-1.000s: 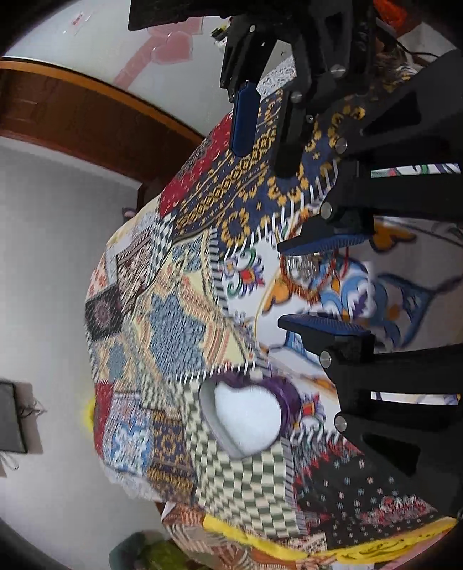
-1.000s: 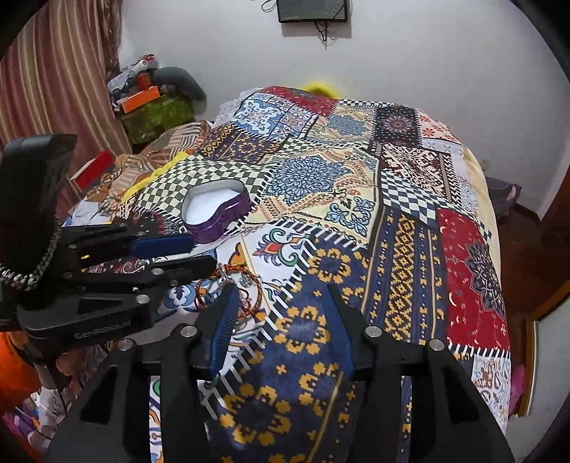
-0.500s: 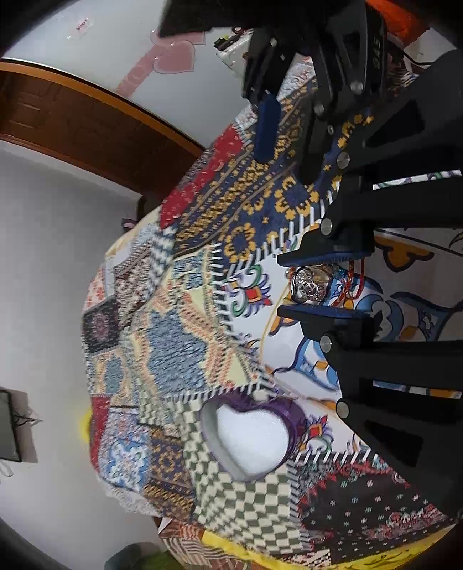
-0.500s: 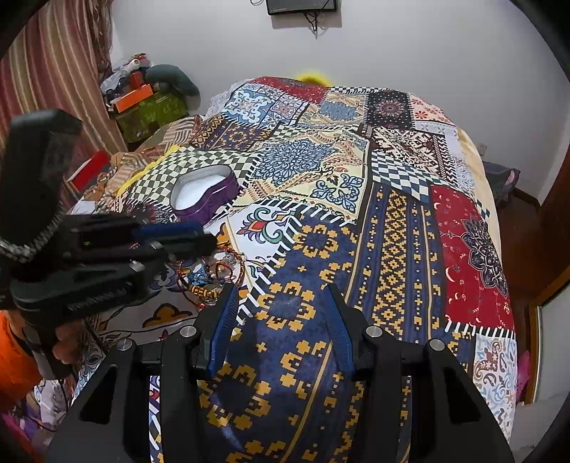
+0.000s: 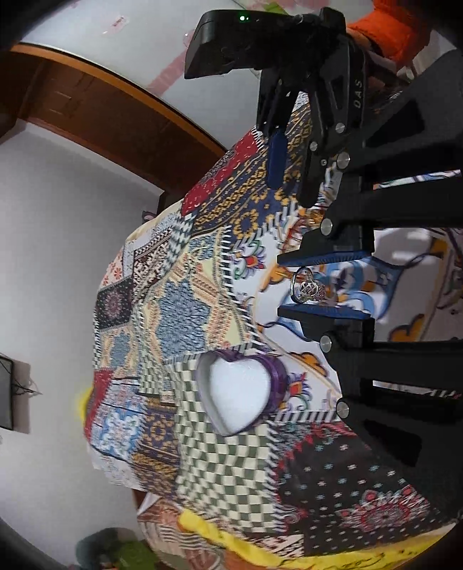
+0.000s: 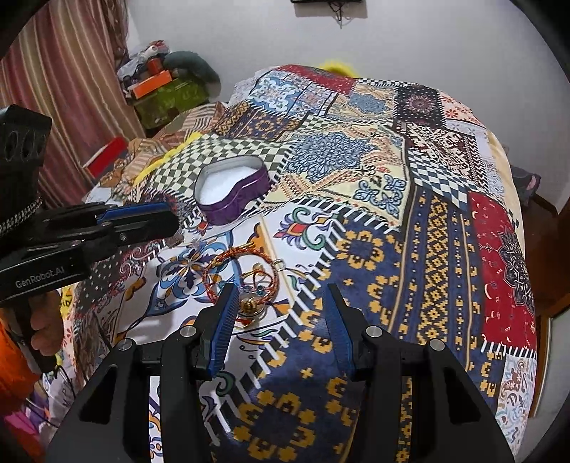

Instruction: Organize jewelry

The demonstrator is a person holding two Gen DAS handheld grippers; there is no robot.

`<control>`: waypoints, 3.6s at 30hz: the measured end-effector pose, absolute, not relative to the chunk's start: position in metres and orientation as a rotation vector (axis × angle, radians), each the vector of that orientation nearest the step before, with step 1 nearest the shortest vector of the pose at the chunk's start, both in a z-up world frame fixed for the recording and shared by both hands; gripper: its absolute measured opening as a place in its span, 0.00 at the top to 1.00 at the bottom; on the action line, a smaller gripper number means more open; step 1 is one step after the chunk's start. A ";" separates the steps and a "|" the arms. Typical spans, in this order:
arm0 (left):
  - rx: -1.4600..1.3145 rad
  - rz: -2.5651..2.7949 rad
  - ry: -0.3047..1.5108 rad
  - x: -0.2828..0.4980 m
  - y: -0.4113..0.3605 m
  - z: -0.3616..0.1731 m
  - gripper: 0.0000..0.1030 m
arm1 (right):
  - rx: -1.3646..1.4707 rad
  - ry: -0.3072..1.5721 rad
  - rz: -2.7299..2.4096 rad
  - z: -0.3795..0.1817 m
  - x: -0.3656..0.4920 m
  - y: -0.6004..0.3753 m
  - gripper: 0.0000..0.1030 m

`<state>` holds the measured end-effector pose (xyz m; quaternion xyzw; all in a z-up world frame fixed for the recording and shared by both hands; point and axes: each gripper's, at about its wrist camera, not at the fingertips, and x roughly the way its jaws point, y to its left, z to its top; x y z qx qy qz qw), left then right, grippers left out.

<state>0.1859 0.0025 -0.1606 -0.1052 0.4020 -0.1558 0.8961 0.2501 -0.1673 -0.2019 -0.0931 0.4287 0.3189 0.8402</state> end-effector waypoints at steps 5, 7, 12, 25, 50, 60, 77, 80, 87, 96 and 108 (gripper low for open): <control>-0.264 -0.370 0.887 0.173 0.004 -0.176 0.81 | -0.221 0.911 0.681 -0.202 0.246 -0.161 0.56; -0.271 -0.394 0.899 0.165 0.000 -0.178 0.81 | -0.220 0.908 0.679 -0.201 0.246 -0.161 0.56; -0.203 -0.420 0.899 0.150 -0.023 -0.178 0.81 | -0.199 0.907 0.666 -0.198 0.245 -0.166 0.56; -0.154 -0.351 0.843 0.138 -0.027 -0.161 0.81 | -0.176 0.903 0.631 -0.189 0.241 -0.180 0.56; -0.166 -0.045 0.820 0.130 0.060 -0.184 0.81 | -0.332 0.896 0.649 -0.204 0.238 -0.133 0.74; -0.167 -0.047 0.825 0.127 0.058 -0.188 0.81 | -0.365 0.924 0.694 -0.211 0.243 -0.119 0.93; -0.143 -0.043 0.747 0.129 0.058 -0.158 0.81 | -0.235 0.819 0.679 -0.160 0.245 -0.135 0.94; -0.145 -0.043 0.720 0.131 0.059 -0.148 0.81 | -0.227 0.790 0.671 -0.151 0.249 -0.133 0.94; -0.146 -0.045 0.691 0.145 0.063 -0.136 0.81 | -0.212 0.755 0.679 -0.138 0.262 -0.124 0.94; -0.159 -0.055 0.701 0.178 0.070 -0.136 0.81 | -0.212 0.705 0.705 -0.123 0.285 -0.098 0.94; -0.145 -0.084 0.740 0.229 0.069 -0.154 0.81 | -0.235 0.767 0.759 -0.144 0.324 -0.047 0.94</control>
